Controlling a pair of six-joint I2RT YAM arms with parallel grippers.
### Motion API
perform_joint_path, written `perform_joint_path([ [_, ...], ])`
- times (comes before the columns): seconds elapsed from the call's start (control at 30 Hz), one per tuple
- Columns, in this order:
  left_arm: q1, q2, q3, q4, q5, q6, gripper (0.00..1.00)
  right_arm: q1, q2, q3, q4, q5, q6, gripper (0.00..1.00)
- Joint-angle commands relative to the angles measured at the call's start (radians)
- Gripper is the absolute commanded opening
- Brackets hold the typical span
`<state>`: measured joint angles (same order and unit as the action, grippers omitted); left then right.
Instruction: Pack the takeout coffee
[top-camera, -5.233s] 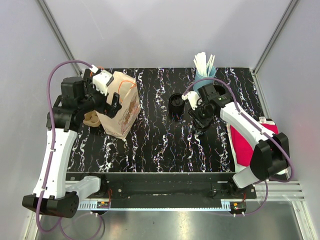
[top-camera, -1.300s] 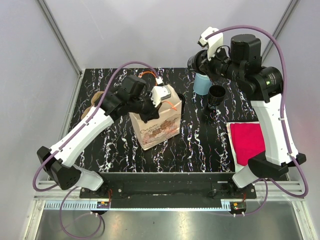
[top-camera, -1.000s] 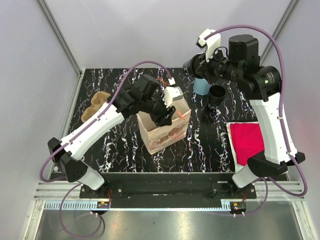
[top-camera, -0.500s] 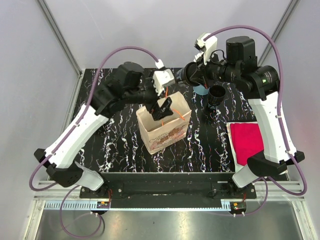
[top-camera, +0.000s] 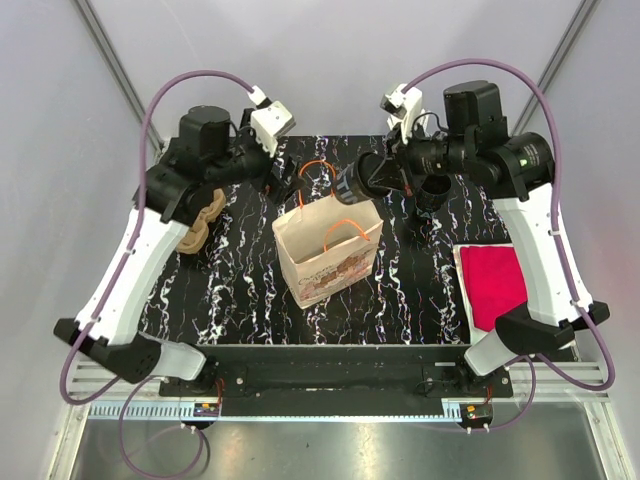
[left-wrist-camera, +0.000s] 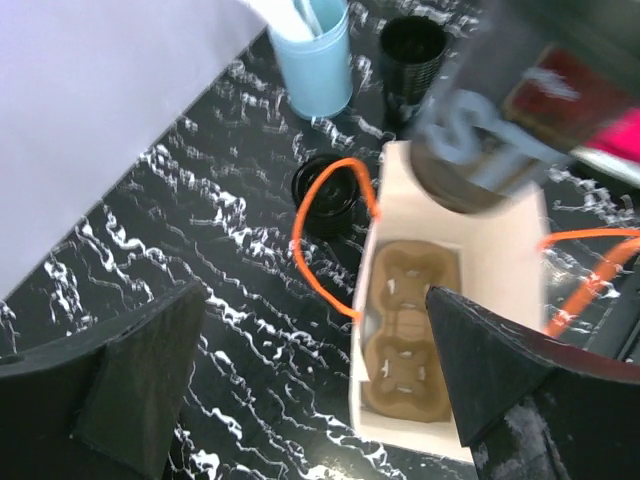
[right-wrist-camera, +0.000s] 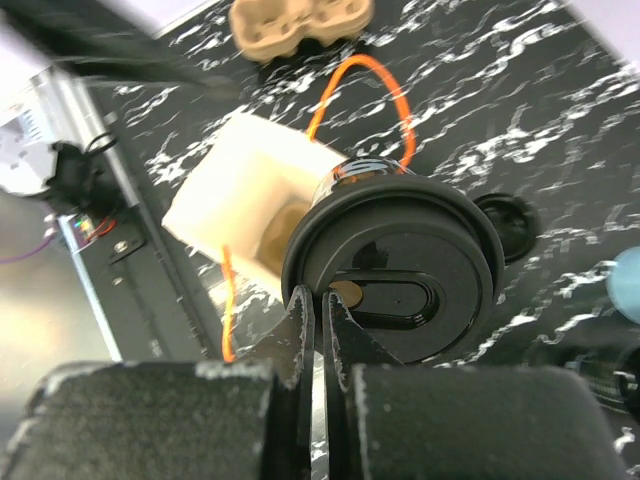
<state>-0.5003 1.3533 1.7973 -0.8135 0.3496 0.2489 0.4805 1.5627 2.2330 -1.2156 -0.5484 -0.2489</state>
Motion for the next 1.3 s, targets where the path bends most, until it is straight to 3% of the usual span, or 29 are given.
perform_joint_path([
  [0.0,0.032,0.079,-0.029,0.073,0.037,0.023,0.99,0.026,-0.001,-0.027,-0.010,-0.070,0.023,0.00],
  [0.33,0.032,0.193,-0.003,0.094,0.152,0.021,0.98,0.076,0.077,-0.036,-0.007,-0.018,0.025,0.00],
  [0.57,0.034,0.219,-0.015,0.115,0.161,0.016,0.73,0.110,0.140,-0.055,-0.013,0.007,0.019,0.00],
  [0.8,0.032,0.230,-0.030,0.143,0.163,-0.003,0.36,0.139,0.183,-0.088,-0.001,0.083,0.036,0.00],
  [1.27,0.037,0.233,-0.069,0.183,0.089,-0.063,0.11,0.202,0.163,-0.235,0.059,0.265,-0.001,0.00],
])
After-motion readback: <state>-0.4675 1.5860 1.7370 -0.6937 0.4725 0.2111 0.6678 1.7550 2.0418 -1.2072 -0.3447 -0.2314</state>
